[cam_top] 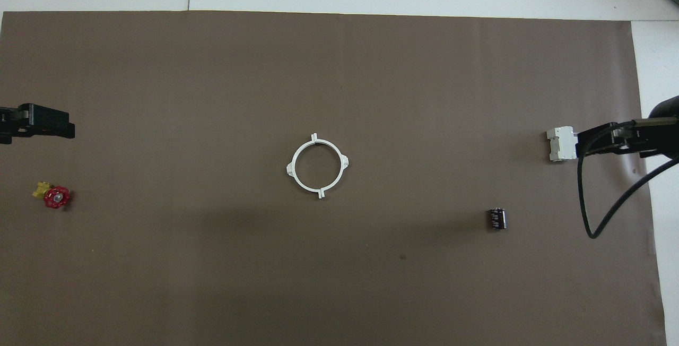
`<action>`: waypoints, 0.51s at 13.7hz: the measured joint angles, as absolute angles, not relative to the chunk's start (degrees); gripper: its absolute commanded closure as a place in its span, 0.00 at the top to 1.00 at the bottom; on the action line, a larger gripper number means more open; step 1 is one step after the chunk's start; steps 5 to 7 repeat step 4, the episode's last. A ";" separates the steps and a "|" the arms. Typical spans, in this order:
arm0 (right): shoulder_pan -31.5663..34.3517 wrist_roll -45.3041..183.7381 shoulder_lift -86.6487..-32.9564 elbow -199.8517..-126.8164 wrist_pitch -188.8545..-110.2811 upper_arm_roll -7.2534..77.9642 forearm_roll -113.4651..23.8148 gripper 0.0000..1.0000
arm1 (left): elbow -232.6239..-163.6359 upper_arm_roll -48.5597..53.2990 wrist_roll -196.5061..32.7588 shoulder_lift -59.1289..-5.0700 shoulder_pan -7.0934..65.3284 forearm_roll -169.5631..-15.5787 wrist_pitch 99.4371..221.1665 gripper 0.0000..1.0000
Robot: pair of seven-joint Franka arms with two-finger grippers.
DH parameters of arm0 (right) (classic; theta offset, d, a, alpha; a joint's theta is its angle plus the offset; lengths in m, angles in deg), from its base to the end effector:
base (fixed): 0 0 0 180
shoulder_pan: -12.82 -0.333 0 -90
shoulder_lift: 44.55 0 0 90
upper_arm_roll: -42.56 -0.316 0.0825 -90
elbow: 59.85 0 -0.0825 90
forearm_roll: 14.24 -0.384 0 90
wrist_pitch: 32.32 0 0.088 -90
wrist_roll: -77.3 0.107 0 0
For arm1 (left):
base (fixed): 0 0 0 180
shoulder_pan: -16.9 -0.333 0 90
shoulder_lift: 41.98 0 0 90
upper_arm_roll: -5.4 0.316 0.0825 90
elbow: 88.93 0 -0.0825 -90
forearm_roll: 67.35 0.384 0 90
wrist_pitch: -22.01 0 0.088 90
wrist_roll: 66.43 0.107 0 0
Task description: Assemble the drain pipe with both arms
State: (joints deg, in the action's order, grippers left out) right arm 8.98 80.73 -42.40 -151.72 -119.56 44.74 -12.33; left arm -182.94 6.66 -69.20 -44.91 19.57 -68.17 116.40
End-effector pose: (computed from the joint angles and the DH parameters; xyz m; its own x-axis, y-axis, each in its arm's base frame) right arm 0.5374 0.0115 0.6256 0.9986 -0.0324 -0.0413 -0.0310 -0.9989 0.0344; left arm 0.5456 -0.0145 0.6263 0.9981 0.0249 0.0569 0.0239 -0.9995 0.0182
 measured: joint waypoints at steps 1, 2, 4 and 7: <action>8.98 80.73 -42.40 -151.72 -119.56 44.75 -12.33 1.00 | -182.97 6.69 -69.17 -44.89 19.57 -68.17 116.80 1.00; 8.98 80.79 -42.40 -151.72 -119.56 44.76 -12.51 1.00 | -182.97 6.72 -69.14 -44.88 19.56 -68.17 116.92 1.00; 9.14 81.07 -42.40 -151.72 -119.56 45.06 -13.72 1.00 | -183.00 6.75 -69.12 -44.88 19.56 -68.17 117.23 1.00; 9.14 81.07 -42.40 -151.72 -119.56 45.06 -13.72 1.00 | -183.00 6.75 -69.12 -44.88 19.56 -68.17 117.23 1.00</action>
